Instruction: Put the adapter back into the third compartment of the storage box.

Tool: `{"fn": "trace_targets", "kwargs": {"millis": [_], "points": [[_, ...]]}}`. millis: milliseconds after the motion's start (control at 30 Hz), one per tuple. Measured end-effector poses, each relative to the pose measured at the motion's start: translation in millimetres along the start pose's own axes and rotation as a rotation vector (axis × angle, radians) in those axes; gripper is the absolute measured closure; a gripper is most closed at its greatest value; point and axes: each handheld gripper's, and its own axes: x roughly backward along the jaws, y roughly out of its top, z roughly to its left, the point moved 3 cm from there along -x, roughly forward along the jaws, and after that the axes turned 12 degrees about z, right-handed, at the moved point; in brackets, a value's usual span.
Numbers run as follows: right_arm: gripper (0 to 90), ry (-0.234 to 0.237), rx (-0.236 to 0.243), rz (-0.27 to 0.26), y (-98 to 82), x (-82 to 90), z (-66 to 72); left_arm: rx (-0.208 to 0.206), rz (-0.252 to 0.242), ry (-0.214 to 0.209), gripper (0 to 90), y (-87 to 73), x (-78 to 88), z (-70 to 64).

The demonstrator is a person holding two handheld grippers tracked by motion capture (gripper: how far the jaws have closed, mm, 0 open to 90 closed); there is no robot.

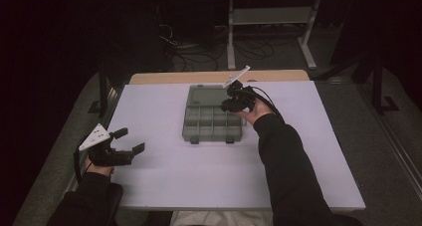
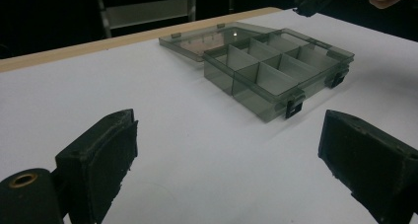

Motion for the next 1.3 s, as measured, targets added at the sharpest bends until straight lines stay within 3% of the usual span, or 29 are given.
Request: {"fn": "trace_targets", "kwargs": {"millis": [867, 1300], "points": [[75.0, -0.016, -0.046, 0.041, -1.4, -32.5, -15.2, 0.003, 0.002, 0.000, 7.5, -0.3, -0.3, 0.9], [75.0, -0.003, -0.037, 0.048, -0.2, -45.8, -13.9, 0.003, 0.001, -0.001, 7.5, -0.3, -0.4, 0.8]]}}
